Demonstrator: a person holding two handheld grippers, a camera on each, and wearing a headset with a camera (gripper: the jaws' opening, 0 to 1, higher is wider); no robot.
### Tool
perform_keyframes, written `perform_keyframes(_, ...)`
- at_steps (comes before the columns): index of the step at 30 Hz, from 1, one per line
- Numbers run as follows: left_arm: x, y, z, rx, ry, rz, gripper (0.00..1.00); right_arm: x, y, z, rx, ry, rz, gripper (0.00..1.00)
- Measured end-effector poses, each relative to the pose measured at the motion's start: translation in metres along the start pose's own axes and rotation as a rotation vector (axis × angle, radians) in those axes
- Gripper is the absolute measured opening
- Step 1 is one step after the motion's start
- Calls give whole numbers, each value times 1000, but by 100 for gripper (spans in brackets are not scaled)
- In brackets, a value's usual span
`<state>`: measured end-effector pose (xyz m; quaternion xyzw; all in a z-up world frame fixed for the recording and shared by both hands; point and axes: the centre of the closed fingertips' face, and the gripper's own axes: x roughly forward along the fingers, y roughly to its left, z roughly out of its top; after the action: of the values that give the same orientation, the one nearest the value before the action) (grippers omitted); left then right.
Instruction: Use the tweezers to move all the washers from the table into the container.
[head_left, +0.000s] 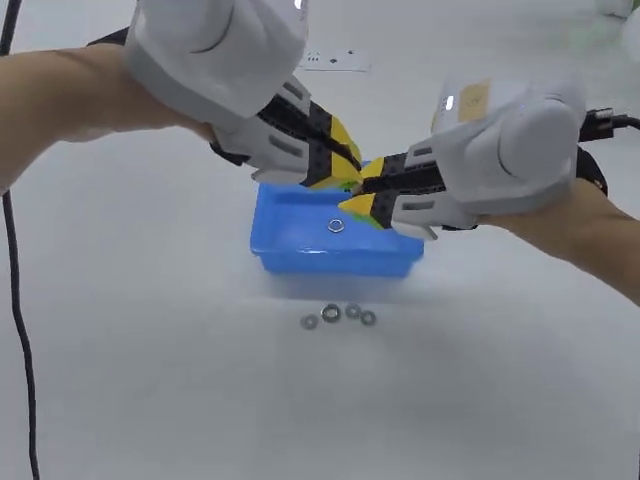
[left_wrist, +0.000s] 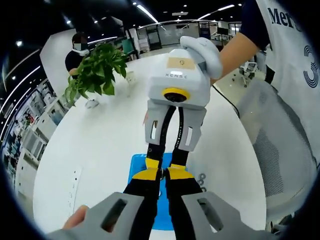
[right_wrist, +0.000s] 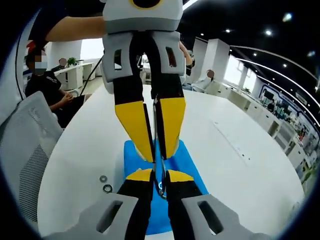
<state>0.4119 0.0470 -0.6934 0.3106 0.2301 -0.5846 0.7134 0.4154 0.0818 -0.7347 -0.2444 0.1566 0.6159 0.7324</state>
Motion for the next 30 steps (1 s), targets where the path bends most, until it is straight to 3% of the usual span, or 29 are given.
perform_keyframes(4,10,6,-9,-12,14,-11,8,10,-5,-12,31,12,8,11)
perform_keyframes(10,21,5,-20,-29,17,-31,8,17,-4,-25,43,34,27,10)
perform_keyframes(27,33,-2,-27,-28,41,-60,8,19,3,-39,66,63,54,11)
perform_keyframes(30,32,-6,-24,-18,46,-59,8,15,2,-39,62,66,54,12)
